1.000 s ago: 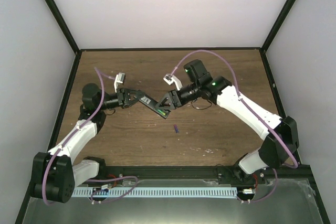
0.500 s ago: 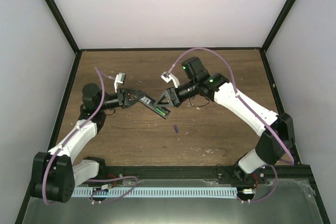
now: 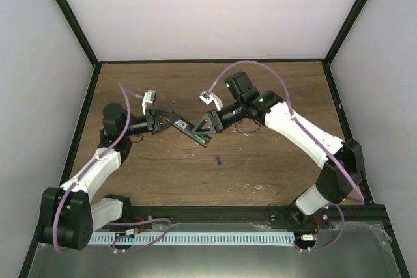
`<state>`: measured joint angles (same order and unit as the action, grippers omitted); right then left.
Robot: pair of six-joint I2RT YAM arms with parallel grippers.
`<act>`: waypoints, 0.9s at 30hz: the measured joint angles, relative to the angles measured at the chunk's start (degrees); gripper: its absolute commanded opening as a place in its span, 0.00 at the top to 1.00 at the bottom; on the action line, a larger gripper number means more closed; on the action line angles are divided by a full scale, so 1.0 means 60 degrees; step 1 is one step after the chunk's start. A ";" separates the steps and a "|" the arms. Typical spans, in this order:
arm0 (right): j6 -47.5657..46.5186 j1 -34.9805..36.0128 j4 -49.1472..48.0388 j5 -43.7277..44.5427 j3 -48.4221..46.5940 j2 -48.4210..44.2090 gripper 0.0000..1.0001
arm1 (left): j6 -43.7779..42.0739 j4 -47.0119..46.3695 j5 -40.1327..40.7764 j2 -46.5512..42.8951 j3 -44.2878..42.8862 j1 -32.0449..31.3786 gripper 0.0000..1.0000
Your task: Load the batteries into the remote control
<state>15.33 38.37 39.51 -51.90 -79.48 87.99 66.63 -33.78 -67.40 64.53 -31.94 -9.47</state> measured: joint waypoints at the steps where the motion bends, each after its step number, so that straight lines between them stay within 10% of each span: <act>1: -0.0015 0.0000 0.0011 0.0004 0.0000 0.0025 0.61 | 0.0000 0.0000 0.0004 0.0000 0.0000 0.0000 1.00; 27: -0.0197 0.0004 0.0062 -0.0138 0.0000 0.0251 0.70 | -0.0117 -0.0007 0.0007 0.0000 0.0000 0.0000 1.00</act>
<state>14.15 38.39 39.88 -52.73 -79.48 89.49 65.93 -33.82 -67.35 64.53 -31.94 -9.47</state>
